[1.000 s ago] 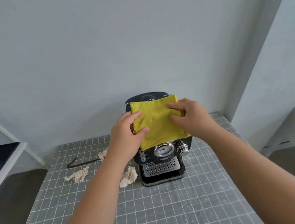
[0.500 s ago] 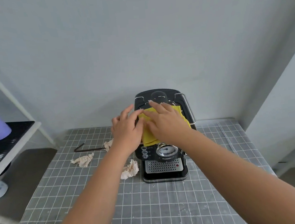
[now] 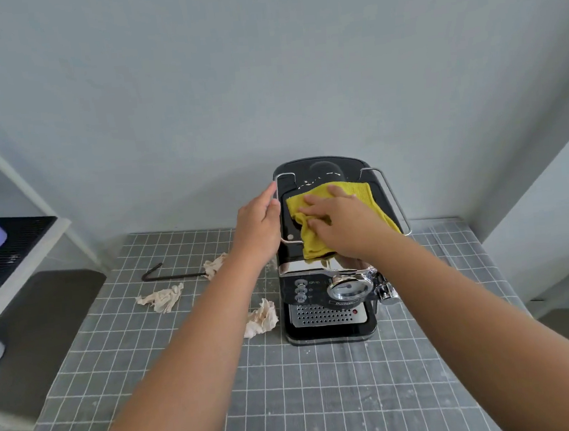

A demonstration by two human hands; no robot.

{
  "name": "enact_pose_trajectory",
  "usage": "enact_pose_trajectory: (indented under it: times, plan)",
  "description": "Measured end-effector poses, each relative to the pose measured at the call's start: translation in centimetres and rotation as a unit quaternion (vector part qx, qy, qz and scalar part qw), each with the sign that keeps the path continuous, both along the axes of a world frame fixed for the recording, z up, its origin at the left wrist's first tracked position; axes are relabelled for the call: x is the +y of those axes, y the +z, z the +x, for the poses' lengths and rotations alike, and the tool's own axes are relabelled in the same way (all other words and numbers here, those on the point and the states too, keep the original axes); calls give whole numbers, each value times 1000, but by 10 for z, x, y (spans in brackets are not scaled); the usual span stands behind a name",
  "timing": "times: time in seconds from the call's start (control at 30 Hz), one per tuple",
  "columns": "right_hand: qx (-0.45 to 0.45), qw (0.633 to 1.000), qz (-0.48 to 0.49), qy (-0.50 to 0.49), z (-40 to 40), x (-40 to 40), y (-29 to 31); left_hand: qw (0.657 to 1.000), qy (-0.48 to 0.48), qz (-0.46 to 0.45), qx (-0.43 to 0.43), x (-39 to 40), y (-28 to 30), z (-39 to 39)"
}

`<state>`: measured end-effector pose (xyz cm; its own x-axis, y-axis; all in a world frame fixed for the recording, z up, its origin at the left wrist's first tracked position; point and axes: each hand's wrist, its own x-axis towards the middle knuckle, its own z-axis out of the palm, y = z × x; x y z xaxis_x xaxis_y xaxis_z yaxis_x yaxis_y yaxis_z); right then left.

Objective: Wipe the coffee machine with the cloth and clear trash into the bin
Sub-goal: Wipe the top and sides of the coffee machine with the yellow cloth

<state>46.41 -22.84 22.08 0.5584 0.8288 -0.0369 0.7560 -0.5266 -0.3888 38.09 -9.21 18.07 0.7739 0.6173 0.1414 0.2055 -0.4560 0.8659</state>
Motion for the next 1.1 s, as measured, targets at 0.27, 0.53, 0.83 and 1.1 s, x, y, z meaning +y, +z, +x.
enact_pose_trajectory:
  times: [0.27,0.53,0.83,1.1]
  plan:
    - [34,999,14,33,7,-18,-2,1000,-23,0,6,3,-6,3]
    - [7,997,17,79,6,-2,-5,1000,-24,-4,5,3,-4,2]
    - [-29,986,-22,164,2,15,5,999,-21,-31,-7,-1,-2,2]
    - [72,986,28,149,7,-7,10,999,-15,-36,-4,-1,-3,1]
